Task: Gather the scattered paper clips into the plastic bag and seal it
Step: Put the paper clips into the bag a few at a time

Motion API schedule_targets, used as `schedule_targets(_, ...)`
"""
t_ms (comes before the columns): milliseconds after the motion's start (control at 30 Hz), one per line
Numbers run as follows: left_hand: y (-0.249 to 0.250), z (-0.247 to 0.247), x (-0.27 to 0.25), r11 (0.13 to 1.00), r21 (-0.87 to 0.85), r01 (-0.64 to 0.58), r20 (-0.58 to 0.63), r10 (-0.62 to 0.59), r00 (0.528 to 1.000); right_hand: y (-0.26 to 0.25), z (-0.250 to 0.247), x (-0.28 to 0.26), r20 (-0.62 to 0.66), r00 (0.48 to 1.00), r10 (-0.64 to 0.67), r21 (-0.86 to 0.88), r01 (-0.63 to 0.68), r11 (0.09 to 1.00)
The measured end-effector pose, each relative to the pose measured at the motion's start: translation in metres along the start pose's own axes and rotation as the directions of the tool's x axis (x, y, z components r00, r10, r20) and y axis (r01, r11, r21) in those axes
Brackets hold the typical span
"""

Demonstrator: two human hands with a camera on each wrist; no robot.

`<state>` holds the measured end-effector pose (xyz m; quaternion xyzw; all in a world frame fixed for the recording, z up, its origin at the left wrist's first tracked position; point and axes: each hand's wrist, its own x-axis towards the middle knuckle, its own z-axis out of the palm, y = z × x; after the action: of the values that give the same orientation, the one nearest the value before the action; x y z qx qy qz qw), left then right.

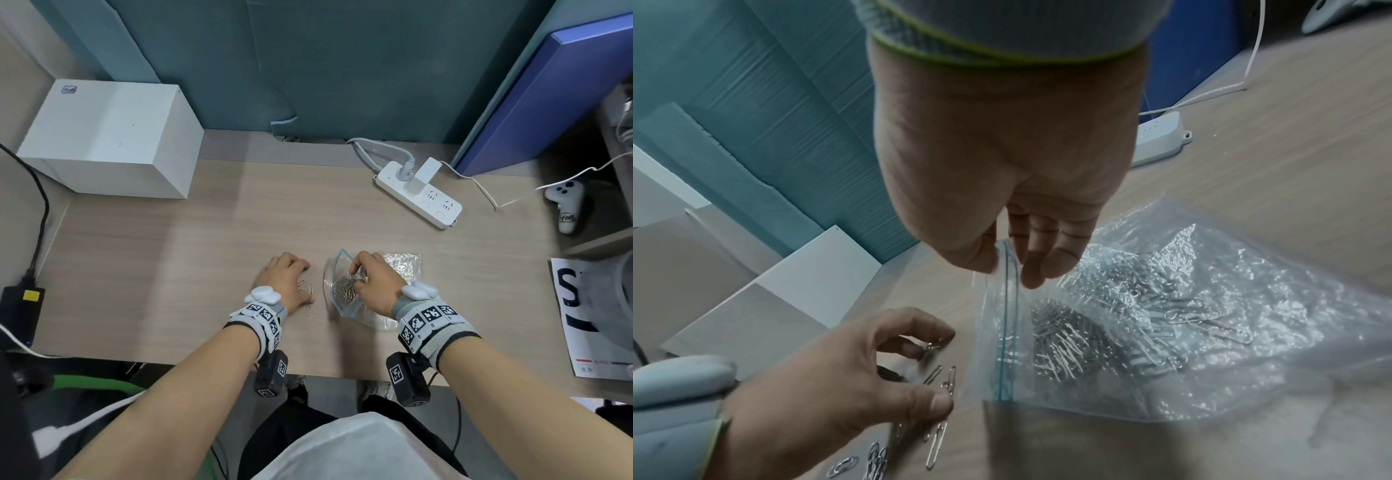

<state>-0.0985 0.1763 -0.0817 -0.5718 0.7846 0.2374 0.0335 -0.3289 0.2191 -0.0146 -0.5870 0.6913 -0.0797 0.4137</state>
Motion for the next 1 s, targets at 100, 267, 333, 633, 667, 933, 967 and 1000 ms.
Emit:
schedule_targets(100, 0.001, 0.005, 0.004, 0.996, -0.087, -0.025, 0.019, 0.026, 0.999, 0.0, 0.001, 0.001, 0.003, 1.0, -0.005, -0.004, 0.005, 1.0)
schedule_targets(267, -0.007, 0.005, 0.007, 0.991, -0.095, -0.095, 0.126, 0.107, 0.986, -0.003, 0.0, 0.002, 0.004, 1.0, -0.002, -0.011, 0.002, 1.0)
schedule_targets(333, -0.008, 0.006, 0.006, 0.988, -0.09, -0.124, 0.142, 0.136, 0.98, -0.004, 0.0, 0.003, 0.007, 1.0, -0.003, -0.015, 0.003, 1.0)
schedule_targets(633, 0.014, 0.014, 0.007, 0.989, -0.03, -0.148, 0.002, 0.148, 0.989, -0.004, 0.001, 0.005, 0.022, 1.0, 0.006, -0.018, -0.005, 1.0)
schedule_targets(667, 0.014, 0.012, 0.008, 0.987, -0.021, -0.157, 0.006, 0.157, 0.988, -0.003, 0.001, 0.005, 0.019, 1.0, 0.007, -0.019, -0.006, 1.0)
schedule_targets(933, -0.02, -0.004, 0.005, 0.985, -0.103, -0.137, 0.103, 0.147, 0.984, -0.003, 0.0, 0.005, 0.0, 1.0, 0.003, -0.011, -0.003, 1.0)
schedule_targets(967, -0.024, -0.005, 0.002, 0.982, -0.117, -0.15, 0.141, 0.166, 0.976, -0.003, 0.0, 0.006, 0.0, 1.0, 0.004, -0.011, -0.004, 1.0)
schedule_targets(1000, -0.026, -0.007, -0.002, 0.982, -0.112, -0.154, 0.182, 0.173, 0.968, -0.003, 0.001, 0.006, 0.002, 1.0, 0.005, -0.01, -0.005, 1.0)
